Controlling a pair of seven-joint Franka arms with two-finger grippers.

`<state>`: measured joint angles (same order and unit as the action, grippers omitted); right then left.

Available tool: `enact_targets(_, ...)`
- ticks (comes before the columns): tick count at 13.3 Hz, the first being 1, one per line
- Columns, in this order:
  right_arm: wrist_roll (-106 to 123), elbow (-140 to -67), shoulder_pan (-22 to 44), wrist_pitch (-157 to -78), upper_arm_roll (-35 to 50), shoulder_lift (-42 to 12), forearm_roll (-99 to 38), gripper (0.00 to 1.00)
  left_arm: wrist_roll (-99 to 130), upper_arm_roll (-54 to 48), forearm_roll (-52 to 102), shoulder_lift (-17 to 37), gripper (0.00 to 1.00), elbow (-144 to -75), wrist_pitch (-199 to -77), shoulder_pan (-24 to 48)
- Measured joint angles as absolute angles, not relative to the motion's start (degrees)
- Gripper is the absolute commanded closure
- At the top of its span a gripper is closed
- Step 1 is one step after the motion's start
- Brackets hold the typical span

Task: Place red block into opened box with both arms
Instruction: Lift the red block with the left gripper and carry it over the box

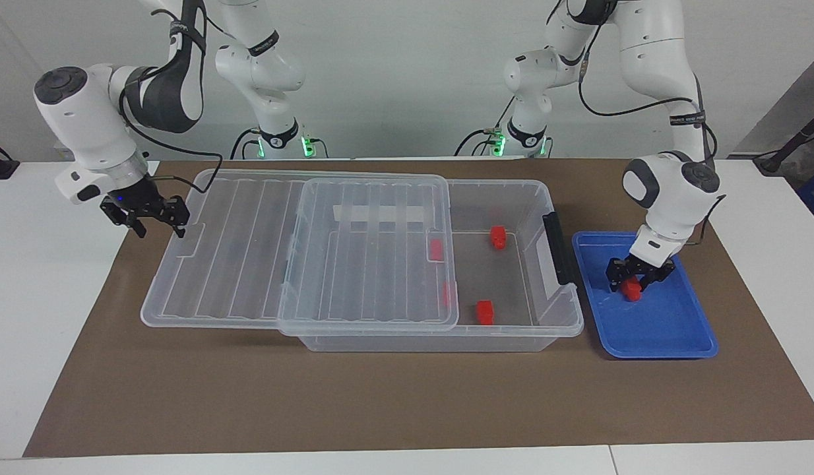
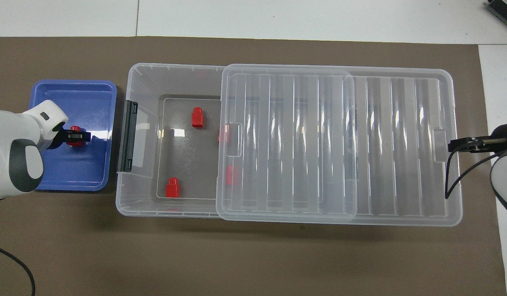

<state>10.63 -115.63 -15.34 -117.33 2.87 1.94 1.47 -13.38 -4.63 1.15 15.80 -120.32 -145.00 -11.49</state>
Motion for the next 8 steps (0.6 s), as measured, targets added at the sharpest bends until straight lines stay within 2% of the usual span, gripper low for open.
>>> enact_targets(1, 10.6, -115.6, -15.5, -117.3, 2.9, 1.9, 1.5, 0.16, -13.4, -4.6, 1.1, 15.8, 0.9, -120.3, -144.9, -11.5)
enact_targets(2, 10.6, -115.5, -15.6, -117.3, 2.9, 1.9, 1.5, 0.11, -13.4, -4.6, 1.1, 15.8, 0.93, -120.3, -144.8, -11.5)
enact_targets(5, 10.6, -114.0, -15.6, -116.3, 2.9, 1.9, 1.5, 0.02, -13.5, -4.8, 1.1, 15.8, 0.95, -119.1, -142.2, -11.3)
enact_targets(8, 7.5, -110.8, -13.9, -112.6, 3.3, 2.2, 1.5, 0.0, -12.4, -5.1, 1.3, 15.4, 0.95, -109.0, -126.9, -10.2)
